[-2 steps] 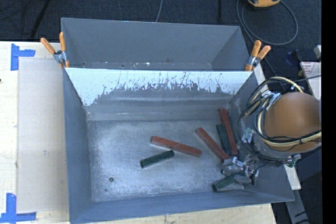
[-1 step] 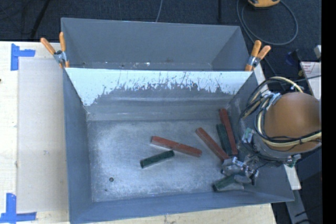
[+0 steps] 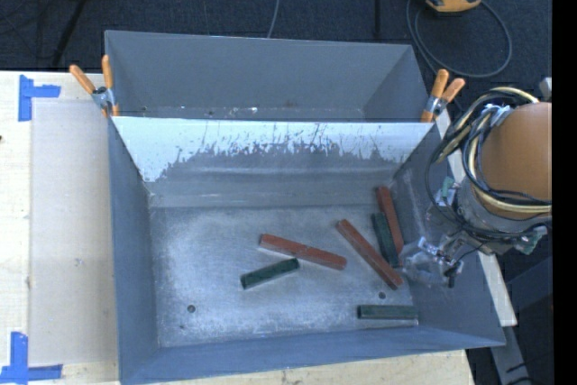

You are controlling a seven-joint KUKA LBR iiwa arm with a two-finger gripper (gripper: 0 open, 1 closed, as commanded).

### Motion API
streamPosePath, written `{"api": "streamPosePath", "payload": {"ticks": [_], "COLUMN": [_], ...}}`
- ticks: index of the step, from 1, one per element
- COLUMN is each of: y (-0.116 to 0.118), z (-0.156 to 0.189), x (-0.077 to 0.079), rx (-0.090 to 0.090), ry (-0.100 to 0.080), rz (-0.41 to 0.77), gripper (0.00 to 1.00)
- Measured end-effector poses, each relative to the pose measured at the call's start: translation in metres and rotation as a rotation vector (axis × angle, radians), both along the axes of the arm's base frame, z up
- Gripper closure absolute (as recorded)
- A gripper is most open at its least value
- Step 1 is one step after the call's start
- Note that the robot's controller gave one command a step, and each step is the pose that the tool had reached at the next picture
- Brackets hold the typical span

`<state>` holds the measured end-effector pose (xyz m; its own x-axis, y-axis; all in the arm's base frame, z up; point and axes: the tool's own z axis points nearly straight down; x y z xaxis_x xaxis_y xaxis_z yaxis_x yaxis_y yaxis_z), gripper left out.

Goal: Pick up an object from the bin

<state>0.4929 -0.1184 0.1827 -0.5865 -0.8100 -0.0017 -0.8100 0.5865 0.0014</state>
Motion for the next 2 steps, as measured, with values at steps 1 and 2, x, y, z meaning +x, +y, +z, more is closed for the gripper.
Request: {"api": "streamPosePath", "payload": {"ticks": [1,2], "y": [-0.0006,-0.0007], "z": [-0.0001,-0.0001], "x": [-0.0002,-0.0002], "rx": [0.0,0.0], "ry": [0.001,0.001], "rz": [-0.003,-0.004], "gripper": [0.0,0.0]}}
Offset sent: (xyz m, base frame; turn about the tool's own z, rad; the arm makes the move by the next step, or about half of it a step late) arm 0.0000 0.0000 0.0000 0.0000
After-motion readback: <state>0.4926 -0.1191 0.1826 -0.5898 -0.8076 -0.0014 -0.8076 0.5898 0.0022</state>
